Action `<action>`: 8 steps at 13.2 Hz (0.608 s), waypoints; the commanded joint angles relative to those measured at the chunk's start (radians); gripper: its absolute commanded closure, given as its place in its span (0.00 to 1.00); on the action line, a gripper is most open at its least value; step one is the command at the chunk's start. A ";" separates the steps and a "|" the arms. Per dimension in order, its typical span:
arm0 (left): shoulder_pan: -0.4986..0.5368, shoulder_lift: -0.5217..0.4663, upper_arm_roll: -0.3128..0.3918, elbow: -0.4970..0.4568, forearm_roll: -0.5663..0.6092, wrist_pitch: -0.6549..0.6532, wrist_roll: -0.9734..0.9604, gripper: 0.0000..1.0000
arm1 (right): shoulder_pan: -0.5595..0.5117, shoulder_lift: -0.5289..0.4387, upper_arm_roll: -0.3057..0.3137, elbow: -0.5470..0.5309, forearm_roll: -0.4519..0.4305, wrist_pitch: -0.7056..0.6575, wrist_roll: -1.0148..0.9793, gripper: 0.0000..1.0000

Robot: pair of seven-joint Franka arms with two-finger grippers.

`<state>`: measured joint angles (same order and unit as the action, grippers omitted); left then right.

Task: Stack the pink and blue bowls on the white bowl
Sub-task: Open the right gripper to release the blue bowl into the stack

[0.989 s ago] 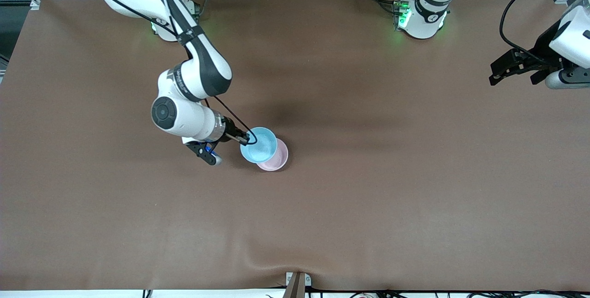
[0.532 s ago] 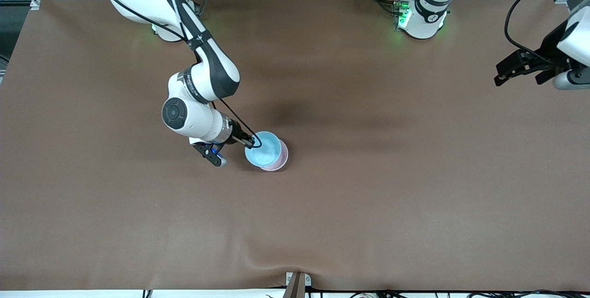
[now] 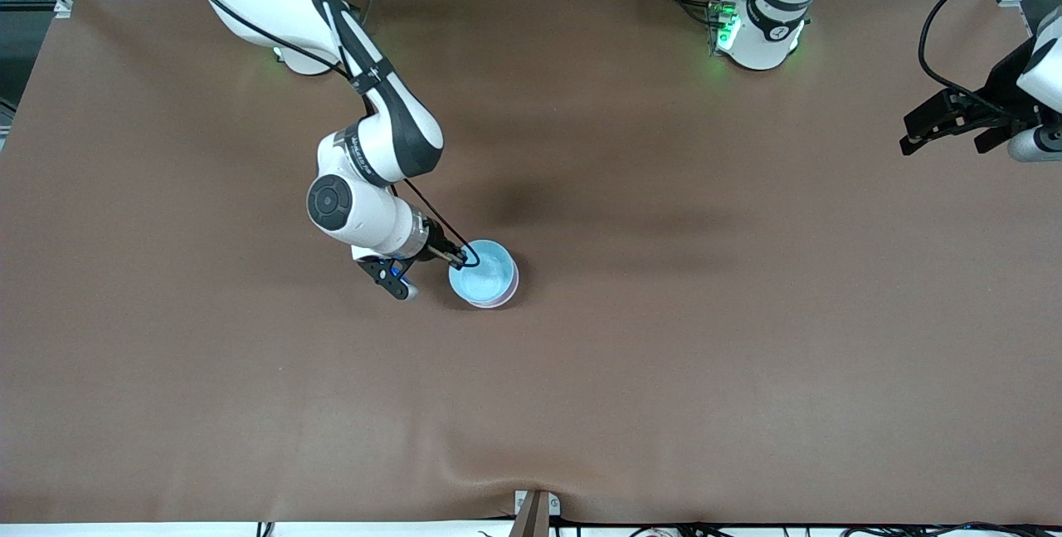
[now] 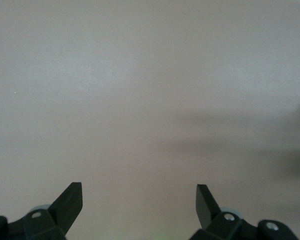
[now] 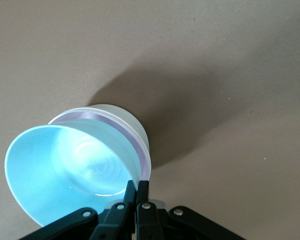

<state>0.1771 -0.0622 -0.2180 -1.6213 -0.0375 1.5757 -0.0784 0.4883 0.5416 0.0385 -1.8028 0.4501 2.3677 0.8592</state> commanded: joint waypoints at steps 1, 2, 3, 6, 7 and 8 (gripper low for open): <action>0.013 -0.001 -0.004 0.011 -0.016 -0.006 0.023 0.00 | 0.026 0.029 -0.014 0.011 0.018 0.021 0.011 1.00; 0.013 -0.001 -0.004 0.011 -0.016 -0.006 0.026 0.00 | 0.021 0.029 -0.014 0.011 0.018 0.018 0.011 1.00; 0.013 -0.001 -0.004 0.011 -0.016 -0.006 0.029 0.00 | 0.016 0.029 -0.014 0.013 0.018 0.018 0.009 0.76; 0.013 -0.001 -0.004 0.012 -0.016 -0.006 0.029 0.00 | 0.012 0.029 -0.014 0.034 0.019 0.007 0.021 0.00; 0.015 0.002 -0.004 0.012 -0.016 -0.003 0.029 0.00 | 0.013 0.028 -0.015 0.048 0.018 -0.010 0.021 0.00; 0.013 0.004 -0.004 0.012 -0.016 0.001 0.029 0.00 | 0.010 0.026 -0.017 0.081 0.018 -0.063 0.023 0.00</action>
<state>0.1779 -0.0622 -0.2180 -1.6213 -0.0375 1.5757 -0.0748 0.4985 0.5682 0.0261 -1.7733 0.4502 2.3700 0.8660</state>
